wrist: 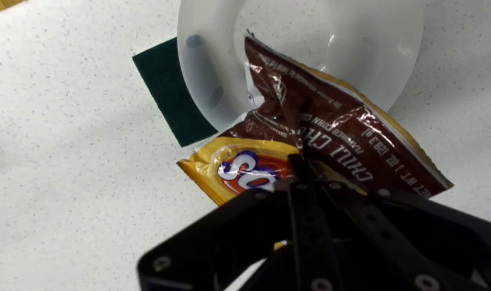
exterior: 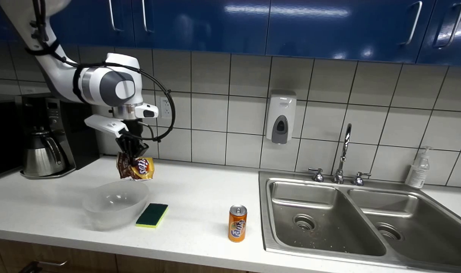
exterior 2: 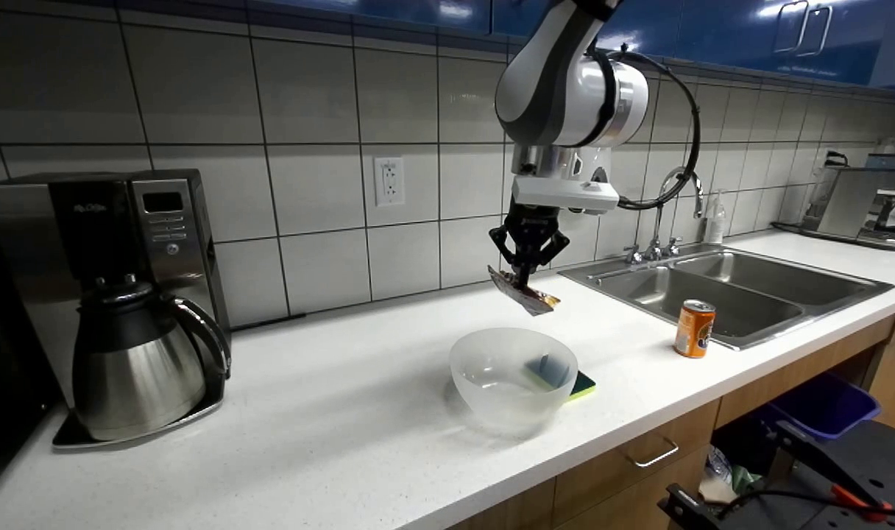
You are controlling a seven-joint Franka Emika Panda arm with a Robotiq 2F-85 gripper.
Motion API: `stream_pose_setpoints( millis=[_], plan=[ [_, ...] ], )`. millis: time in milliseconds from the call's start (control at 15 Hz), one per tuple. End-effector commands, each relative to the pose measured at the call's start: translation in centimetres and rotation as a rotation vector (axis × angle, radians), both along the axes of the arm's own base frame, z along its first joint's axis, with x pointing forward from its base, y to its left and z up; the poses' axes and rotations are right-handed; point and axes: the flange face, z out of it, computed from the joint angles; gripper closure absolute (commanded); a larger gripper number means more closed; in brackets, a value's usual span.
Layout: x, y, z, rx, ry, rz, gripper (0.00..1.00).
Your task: Put the snack pack in the bowl
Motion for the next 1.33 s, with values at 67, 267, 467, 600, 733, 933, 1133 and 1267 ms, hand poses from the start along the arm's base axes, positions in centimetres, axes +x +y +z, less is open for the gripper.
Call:
stream_pose_setpoints(
  millis=[67,267,467,600,733,933,1133,1267],
  plan=[
    [-0.8,0.6,-1.4,0.033,0.03,0.058,1.0],
    [-1.3,1.6,-2.2,0.027,0.044,0.098,1.0],
    [-1.6,2.3,-3.0,0.028,0.06,0.126,1.0],
    [-1.9,2.5,-3.7,0.028,0.074,0.14,1.0],
    [-2.2,2.5,-4.5,0.025,0.088,0.154,1.0],
    [-2.8,2.5,-5.9,0.021,0.117,0.166,0.74],
    [-3.3,2.3,-6.6,0.021,0.133,0.172,0.58],
    [-3.4,2.0,-6.7,0.02,0.137,0.171,0.42]
  ],
)
